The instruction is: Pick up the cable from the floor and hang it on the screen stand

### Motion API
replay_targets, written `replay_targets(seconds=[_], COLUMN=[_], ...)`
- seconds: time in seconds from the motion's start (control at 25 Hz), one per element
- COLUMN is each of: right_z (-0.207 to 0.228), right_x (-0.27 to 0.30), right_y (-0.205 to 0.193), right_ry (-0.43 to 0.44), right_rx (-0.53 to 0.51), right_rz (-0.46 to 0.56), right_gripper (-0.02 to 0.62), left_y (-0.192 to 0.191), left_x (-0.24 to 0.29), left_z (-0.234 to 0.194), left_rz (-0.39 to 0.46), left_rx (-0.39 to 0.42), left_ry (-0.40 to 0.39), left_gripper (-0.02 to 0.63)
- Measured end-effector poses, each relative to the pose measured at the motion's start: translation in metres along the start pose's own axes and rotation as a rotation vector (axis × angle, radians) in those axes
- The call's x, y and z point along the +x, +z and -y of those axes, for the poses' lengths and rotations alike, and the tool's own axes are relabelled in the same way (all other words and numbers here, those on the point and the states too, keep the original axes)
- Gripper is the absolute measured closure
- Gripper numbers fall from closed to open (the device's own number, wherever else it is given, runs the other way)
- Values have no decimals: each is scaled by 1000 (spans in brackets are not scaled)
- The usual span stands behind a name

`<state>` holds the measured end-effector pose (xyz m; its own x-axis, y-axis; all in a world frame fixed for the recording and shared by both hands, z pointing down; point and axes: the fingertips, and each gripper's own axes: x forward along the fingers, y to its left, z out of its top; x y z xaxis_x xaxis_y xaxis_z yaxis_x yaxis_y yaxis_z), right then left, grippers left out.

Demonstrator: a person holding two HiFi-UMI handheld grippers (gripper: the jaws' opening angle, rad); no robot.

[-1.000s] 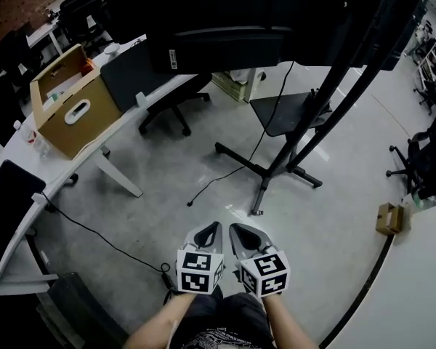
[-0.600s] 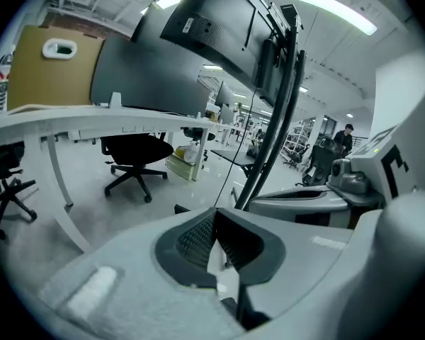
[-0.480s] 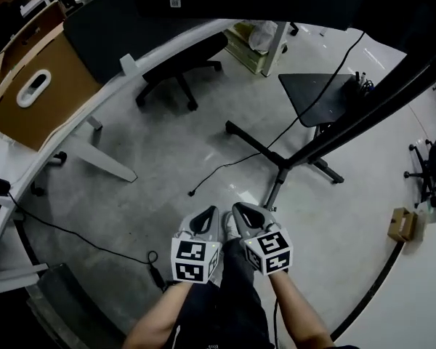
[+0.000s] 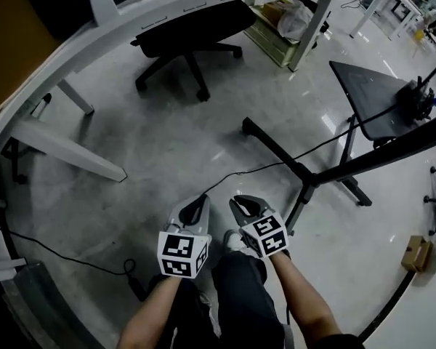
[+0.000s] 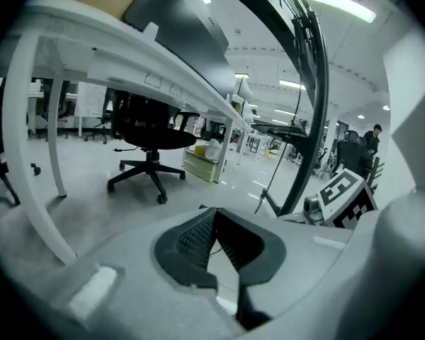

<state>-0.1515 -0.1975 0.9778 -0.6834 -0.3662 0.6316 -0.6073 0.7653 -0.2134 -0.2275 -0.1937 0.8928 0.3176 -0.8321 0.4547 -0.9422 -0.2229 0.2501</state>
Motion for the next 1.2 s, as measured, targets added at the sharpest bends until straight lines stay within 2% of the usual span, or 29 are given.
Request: replay_targets(seconds=[0.2, 0.32, 0.48, 0.6, 0.84, 1.08, 1.2], right_z=[10, 7, 4, 2, -5, -22, -35], right_x=[84, 130, 188, 223, 263, 288, 297], right_y=[-59, -95, -140, -169, -218, -245, -251], right_ry=[111, 173, 243, 296, 411, 503, 547], right_rx=[-112, -250, -468, -576, -811, -1019, -1080], right_rz=[-76, -143, -231, -285, -380, -421, -430], right_gripper=[548, 538, 534, 534, 517, 468, 464], left_y=[-56, -91, -126, -155, -198, -216, -222], left_x=[40, 53, 64, 68, 72, 60, 50], left_z=[-50, -73, -93, -112, -139, -156, -163], left_rz=[21, 3, -4, -25, -51, -74, -98], left_rx=[5, -3, -2, -24, -95, -95, -83], left_ry=[73, 106, 110, 145, 210, 254, 279], left_gripper=[603, 603, 603, 603, 603, 603, 603])
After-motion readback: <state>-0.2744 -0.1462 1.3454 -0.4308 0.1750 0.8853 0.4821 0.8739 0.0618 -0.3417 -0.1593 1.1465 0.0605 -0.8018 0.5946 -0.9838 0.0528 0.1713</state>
